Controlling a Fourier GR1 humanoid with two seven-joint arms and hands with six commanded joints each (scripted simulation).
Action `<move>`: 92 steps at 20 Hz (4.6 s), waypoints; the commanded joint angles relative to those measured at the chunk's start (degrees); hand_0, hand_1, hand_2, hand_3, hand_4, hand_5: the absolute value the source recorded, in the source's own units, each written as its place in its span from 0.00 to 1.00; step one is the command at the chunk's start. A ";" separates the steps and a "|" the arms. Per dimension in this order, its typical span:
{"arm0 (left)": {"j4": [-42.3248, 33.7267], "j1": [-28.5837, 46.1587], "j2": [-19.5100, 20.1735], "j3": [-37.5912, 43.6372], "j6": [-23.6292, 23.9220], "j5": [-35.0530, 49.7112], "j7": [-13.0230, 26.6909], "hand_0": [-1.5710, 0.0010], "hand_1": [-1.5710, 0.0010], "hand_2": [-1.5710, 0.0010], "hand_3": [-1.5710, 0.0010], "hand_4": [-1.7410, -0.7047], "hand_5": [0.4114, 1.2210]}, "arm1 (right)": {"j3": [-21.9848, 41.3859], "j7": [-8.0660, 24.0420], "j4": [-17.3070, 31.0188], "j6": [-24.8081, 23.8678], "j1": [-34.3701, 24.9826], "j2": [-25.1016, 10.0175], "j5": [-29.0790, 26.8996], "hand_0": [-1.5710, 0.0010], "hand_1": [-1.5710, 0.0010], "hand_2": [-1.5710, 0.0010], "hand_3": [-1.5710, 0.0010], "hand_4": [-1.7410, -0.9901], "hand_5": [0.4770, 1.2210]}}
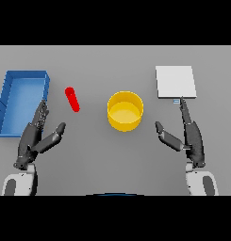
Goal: Pick up the red beaker and tilt it to pour out 1 green nut into yellow bowl. Pick up the yellow bowl and place it on the metallic measuring scale.
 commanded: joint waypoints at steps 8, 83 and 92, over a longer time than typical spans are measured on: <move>3.93 -3.21 0.17 -1.52 0.49 -3.54 2.76 1.00 1.00 1.00 1.00 0.55 0.24 | -0.13 0.99 -2.62 1.65 1.43 -0.15 -2.07 1.00 1.00 1.00 1.00 0.69 0.18; 40.83 -55.81 10.02 -30.48 0.67 -40.89 15.45 0.00 0.00 0.00 0.00 0.05 0.97 | 0.52 1.53 -3.87 2.22 2.92 -0.47 -0.99 1.00 1.00 1.00 1.00 0.61 0.31; 43.35 -65.07 12.17 -44.29 -10.82 -49.22 8.59 0.00 0.00 0.00 0.10 0.02 1.00 | -0.46 -0.38 -3.66 2.31 3.43 1.28 -4.17 1.00 1.00 1.00 1.00 0.60 0.24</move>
